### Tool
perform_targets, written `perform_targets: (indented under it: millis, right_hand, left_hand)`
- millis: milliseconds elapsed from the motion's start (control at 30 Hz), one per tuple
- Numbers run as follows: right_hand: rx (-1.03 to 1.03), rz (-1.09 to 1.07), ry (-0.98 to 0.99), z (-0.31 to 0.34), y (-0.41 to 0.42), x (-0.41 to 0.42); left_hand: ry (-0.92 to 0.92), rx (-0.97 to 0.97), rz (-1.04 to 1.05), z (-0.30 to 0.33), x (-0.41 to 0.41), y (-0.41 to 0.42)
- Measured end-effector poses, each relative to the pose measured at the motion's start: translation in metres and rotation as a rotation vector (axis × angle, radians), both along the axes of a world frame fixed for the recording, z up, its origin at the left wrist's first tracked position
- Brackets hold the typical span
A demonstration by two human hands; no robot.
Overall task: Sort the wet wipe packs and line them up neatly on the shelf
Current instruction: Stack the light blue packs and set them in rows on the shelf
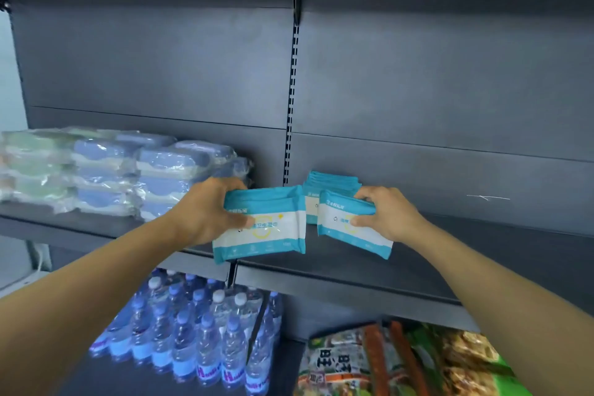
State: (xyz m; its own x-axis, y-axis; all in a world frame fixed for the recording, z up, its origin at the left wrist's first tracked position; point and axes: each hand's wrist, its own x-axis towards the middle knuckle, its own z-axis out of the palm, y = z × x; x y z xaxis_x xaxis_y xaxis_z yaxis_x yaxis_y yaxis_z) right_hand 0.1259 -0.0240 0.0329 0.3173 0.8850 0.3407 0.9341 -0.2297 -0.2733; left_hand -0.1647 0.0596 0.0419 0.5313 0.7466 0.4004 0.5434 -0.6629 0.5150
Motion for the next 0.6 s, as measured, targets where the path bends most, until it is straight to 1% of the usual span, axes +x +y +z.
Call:
perform_targets:
  millis: [167,233,333,467,500,533,600]
  right_hand:
    - [0.009,0.003,0.078,-0.006,0.053,0.004]
    - [-0.002,0.015,0.07,-0.009,0.069,0.005]
    - [-0.008,0.002,-0.033,-0.014,0.085,0.006]
    - [0.04,-0.1,-0.292,-0.02,0.088,0.006]
    - [0.055,-0.13,-0.33,-0.022,0.087,0.006]
    - [0.065,-0.166,-0.339,-0.024,0.085,0.006]
    - [0.057,-0.251,-0.279,-0.028,0.079,0.007]
  left_hand:
    - [-0.01,-0.026,-0.064,-0.006,0.008,0.048]
    - [-0.019,-0.049,-0.099,-0.008,0.012,0.064]
    - [-0.02,-0.067,-0.139,-0.012,0.017,0.083]
    - [-0.027,-0.103,-0.162,-0.018,0.024,0.099]
    - [-0.027,-0.109,-0.172,-0.019,0.026,0.102]
    - [-0.029,-0.112,-0.182,-0.02,0.028,0.105]
    - [-0.03,-0.119,-0.195,-0.021,0.033,0.109]
